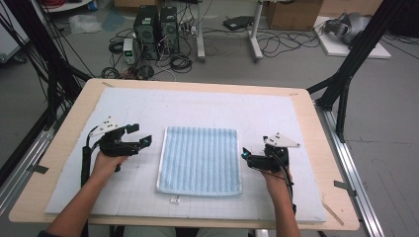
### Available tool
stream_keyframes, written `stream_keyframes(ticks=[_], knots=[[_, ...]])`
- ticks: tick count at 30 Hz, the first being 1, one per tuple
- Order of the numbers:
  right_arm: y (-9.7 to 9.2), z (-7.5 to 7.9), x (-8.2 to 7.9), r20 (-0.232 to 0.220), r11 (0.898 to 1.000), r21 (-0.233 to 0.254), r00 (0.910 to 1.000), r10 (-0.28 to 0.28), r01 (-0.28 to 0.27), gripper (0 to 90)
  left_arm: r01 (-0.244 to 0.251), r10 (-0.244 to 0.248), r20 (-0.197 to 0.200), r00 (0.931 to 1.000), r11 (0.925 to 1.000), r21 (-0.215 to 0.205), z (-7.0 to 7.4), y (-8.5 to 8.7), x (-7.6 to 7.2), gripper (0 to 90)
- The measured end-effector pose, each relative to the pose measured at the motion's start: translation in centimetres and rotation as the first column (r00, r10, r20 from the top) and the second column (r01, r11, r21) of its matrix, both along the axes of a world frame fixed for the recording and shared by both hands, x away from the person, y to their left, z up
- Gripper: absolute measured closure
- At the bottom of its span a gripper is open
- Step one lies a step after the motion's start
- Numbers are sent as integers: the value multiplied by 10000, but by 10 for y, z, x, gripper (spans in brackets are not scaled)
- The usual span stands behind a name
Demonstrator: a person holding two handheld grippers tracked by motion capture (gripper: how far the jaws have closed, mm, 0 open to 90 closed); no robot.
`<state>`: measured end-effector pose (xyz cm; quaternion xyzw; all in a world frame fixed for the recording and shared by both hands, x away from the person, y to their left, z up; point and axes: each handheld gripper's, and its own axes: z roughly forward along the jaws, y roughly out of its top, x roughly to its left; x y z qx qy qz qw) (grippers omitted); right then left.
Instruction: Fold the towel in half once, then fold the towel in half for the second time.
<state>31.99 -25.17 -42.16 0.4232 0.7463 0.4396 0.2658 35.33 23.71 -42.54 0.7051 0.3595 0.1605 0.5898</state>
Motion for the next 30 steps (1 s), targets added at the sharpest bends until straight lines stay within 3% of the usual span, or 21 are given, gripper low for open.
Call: stream_keyframes(ticks=[13, 25, 29, 30], knots=[[1, 0, -1, -188, 10000, 85, 9998, 27, -25, 110, -175, 176, -11, 9998, 9996, 235, -2, -3, 3, 208], [3, -3, 1, -399, 9997, 93, 9989, 232, -228, 110, 45, -34, -538, 9985, 9998, 211, -8, -6, 7, 212], [4, -3, 0, -435, 9993, 190, 9985, 321, -313, 110, 77, -47, -719, 9974, 9991, 414, -9, -9, 12, 212], [3, -3, 0, -435, 9992, 216, 9985, 340, -331, 111, -33, 52, -819, 9966, 9997, 229, -7, -11, 16, 212]])
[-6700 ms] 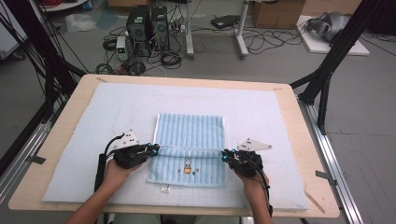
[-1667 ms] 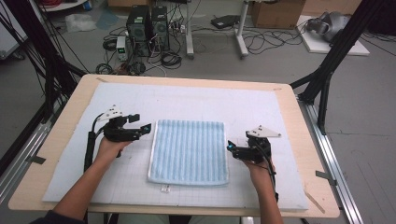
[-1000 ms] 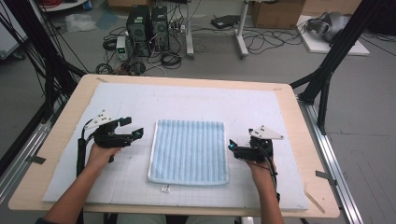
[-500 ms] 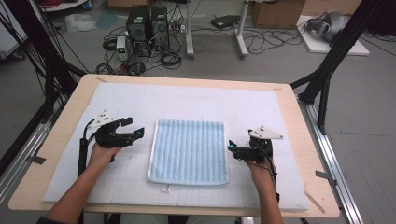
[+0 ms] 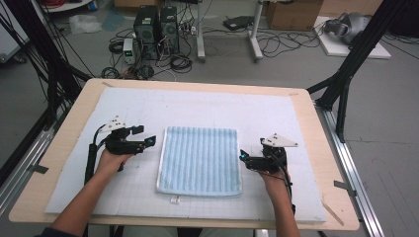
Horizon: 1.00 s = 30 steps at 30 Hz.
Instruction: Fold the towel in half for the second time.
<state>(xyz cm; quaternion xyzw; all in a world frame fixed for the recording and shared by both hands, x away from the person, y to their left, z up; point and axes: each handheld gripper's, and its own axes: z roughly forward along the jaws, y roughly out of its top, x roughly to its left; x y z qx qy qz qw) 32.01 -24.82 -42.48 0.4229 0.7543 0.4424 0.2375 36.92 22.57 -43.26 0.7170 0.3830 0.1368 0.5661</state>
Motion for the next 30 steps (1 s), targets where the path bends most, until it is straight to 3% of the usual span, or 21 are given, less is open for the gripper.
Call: stream_keyframes(ticks=[5, 8, 13, 15, 16, 23, 27, 28, 30], knots=[[0, 0, 1, -60, 9996, 269, 9999, 115, -113, 111, 48, -46, -63, 10000, 9994, 341, 3, -10, 10, 215], [0, 0, 1, -93, 9994, 295, 9998, 158, -155, 111, -109, 134, -319, 9994, 9969, 779, 9, -17, 22, 233], [0, 0, 1, -168, 9991, 389, 9997, 157, -151, 110, -207, 248, -477, 9986, 9963, 836, 14, -21, 32, 249], [0, 0, 1, -244, 9986, 508, 9996, 160, -147, 111, -117, 161, -675, 9976, 9978, 647, 15, -22, 36, 271], [0, 0, 1, -213, 9986, 499, 9996, 195, -184, 110, 159, -86, -1053, 9944, 9975, 686, 14, -26, 41, 268], [1, -1, 1, -301, 9990, 427, 9994, 177, -164, 110, 222, -91, -1225, 9924, 9941, 1057, 10, -42, 56, 241], [0, -1, 2, -268, 9990, 420, 9995, 142, -130, 111, 346, -136, -1233, 9923, 9848, 1700, 7, -51, 66, 280], [0, -2, 2, -304, 9990, 423, 9995, 118, -105, 111, 331, -65, -1325, 9912, 9794, 1993, 4, -55, 70, 308], [-1, -2, 2, -313, 9991, 403, 9994, 119, -107, 111, 289, -27, -1256, 9921, 9779, 2068, 1, -56, 72, 323]])
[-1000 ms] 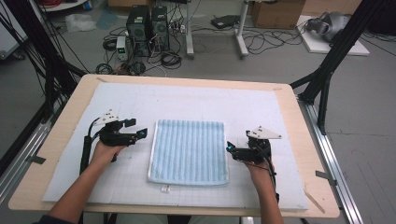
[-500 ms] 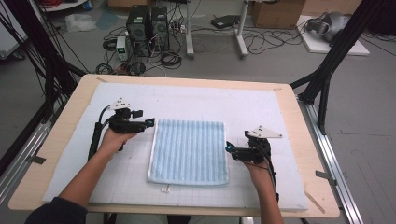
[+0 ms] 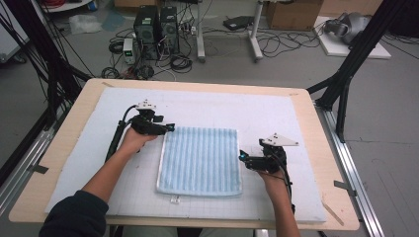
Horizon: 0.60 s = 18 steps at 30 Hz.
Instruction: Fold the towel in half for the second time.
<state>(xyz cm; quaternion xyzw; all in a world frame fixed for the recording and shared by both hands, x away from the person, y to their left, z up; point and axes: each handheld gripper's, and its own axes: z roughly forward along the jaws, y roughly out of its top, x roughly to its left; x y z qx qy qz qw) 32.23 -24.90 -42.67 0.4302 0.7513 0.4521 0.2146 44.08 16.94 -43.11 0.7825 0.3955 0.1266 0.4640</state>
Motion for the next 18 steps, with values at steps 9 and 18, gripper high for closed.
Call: stream_keyframes(ticks=[9, 18], knots=[[0, -2, 0, -116, 10000, -62, 9999, -6, 5, 111, 670, -631, -343, 9974, 9897, 1264, -15, -9, 0, 506], [1, -2, 0, -195, 10000, -98, 9998, -15, 13, 111, 1327, -1294, -352, 9910, 9842, 1173, -13, -12, -5, 814]])
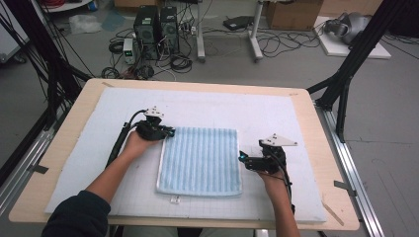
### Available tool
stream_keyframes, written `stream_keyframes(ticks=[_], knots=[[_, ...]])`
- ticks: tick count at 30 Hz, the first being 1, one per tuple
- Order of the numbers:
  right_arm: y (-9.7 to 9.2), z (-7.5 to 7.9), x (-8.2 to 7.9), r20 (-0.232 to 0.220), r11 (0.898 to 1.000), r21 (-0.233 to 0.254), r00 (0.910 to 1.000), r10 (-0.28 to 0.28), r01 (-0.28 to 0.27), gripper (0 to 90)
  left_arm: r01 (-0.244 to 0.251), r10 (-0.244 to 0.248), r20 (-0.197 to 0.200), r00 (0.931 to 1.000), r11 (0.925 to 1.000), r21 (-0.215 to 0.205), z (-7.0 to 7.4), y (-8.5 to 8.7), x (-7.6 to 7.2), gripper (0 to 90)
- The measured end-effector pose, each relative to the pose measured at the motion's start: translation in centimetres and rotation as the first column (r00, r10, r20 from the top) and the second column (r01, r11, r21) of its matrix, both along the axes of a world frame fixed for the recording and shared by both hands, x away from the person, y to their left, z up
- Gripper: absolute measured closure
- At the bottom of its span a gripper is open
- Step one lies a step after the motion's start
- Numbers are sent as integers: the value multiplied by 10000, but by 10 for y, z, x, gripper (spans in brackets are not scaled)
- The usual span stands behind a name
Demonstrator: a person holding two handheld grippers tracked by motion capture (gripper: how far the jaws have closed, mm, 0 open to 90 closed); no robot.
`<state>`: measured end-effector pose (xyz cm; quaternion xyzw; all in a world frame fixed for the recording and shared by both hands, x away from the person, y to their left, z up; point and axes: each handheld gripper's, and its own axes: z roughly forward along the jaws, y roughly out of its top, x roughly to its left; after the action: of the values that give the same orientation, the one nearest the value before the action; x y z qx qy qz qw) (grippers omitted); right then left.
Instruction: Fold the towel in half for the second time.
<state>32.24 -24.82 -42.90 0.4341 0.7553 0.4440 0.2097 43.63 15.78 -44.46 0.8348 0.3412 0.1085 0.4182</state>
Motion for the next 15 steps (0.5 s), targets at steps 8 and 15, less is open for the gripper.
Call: stream_keyframes(ticks=[8, 15], knots=[[2, -1, 5, -158, 9999, -66, 9998, 104, -105, 110, 127, -107, 244, 9996, 9965, -832, 12, 6, -3, 842], [8, 4, 15, -220, 9998, -20, 9995, 222, -223, 110, 254, -196, 470, 9987, 9916, -1270, 22, 7, -9, 841]])
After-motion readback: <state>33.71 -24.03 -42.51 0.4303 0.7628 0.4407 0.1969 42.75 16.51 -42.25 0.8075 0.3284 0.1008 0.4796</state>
